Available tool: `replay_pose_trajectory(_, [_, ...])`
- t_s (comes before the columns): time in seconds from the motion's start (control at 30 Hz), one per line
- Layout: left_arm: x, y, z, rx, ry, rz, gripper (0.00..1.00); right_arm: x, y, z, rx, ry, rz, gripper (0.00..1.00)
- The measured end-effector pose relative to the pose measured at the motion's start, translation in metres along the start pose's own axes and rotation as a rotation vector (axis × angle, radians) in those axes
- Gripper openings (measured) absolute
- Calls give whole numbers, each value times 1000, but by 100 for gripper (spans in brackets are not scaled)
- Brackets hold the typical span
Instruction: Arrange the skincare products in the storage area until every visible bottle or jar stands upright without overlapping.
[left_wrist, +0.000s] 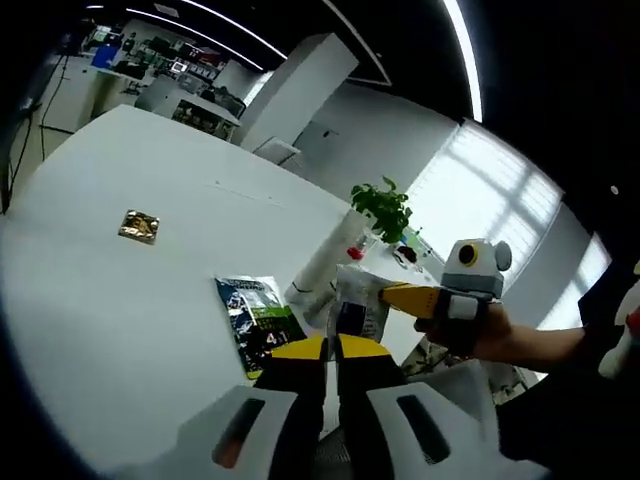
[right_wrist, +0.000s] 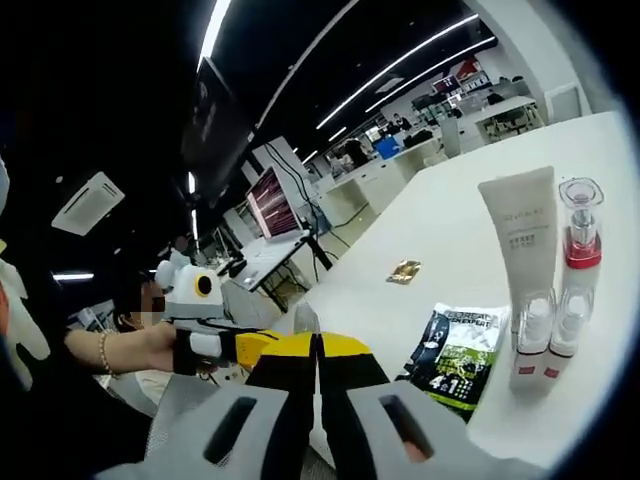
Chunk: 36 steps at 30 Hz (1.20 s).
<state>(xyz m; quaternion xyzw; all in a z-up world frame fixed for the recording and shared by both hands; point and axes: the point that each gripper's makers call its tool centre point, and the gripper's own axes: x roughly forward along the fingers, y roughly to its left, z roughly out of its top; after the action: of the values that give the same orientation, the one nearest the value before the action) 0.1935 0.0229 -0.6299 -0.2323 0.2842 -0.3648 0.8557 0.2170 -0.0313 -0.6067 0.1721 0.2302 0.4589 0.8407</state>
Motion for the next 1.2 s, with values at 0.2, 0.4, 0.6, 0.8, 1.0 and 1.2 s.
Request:
replay_pose_trajectory(0.2, [-7,14,-9,-47,26,53,1,19,1,-9,-54,52,-35,1])
replay_pose_trajectory(0.4, [-12,31,-16,-105,28,110,0,35,1,-19,-110,94,-72,1])
replay_pose_trajectory(0.6, [-16,47,-21,-136,51,142,0,49,-3,-34,-182,139,-117,1])
replay_pose_trajectory(0.8, [-18,64,-26,-163,66,173,0,63,-14,-44,-287,159,-153,1])
replay_pose_trajectory(1.0, [-17,76,-33,-185,79,190,0,74,-21,-54,-335,196,-160,1])
replay_pose_trajectory(1.2, [-12,90,-42,-194,108,213,0,86,-30,-66,-369,244,-168,1])
